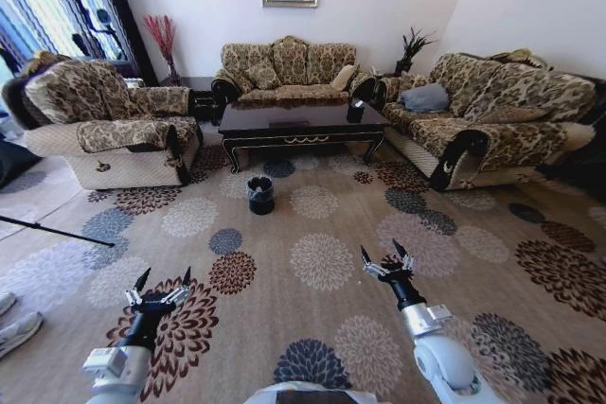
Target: Move to the front of the table and pick up the trash from the floor, then place it into the trash bin.
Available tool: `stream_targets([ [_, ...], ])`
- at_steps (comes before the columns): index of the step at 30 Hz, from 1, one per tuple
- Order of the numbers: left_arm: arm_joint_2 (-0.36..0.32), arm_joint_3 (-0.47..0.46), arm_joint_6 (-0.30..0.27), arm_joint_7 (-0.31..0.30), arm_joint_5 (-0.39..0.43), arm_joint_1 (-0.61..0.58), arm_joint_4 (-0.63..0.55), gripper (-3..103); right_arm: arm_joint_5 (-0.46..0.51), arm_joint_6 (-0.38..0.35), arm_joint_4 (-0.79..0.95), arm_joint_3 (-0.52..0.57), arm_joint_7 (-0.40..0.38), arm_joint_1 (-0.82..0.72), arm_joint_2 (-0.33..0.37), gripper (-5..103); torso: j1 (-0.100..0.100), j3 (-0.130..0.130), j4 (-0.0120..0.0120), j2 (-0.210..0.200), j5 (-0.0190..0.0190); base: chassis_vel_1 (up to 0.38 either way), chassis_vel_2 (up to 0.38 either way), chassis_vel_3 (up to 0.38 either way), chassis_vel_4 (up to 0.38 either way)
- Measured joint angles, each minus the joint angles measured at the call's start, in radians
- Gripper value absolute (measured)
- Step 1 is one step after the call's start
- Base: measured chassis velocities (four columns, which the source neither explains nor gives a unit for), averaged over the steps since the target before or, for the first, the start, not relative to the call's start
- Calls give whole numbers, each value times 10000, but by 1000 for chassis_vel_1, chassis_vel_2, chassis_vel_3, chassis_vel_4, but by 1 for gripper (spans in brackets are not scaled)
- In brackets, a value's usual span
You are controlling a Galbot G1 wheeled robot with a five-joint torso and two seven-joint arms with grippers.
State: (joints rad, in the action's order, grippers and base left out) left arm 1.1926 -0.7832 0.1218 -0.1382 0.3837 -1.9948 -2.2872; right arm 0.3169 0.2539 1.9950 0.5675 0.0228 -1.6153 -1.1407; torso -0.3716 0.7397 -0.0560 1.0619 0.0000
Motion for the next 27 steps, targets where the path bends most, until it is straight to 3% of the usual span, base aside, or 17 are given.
stream_targets([
  [17,0,0,-1,0,0,0,0,100,0,0,0,0,0,0,0,100,-384,477,0,860,0,0,0,0,0],
  [27,0,0,0,0,0,0,0,100,0,0,0,0,0,1,0,100,-399,499,0,893,0,0,0,0,0],
])
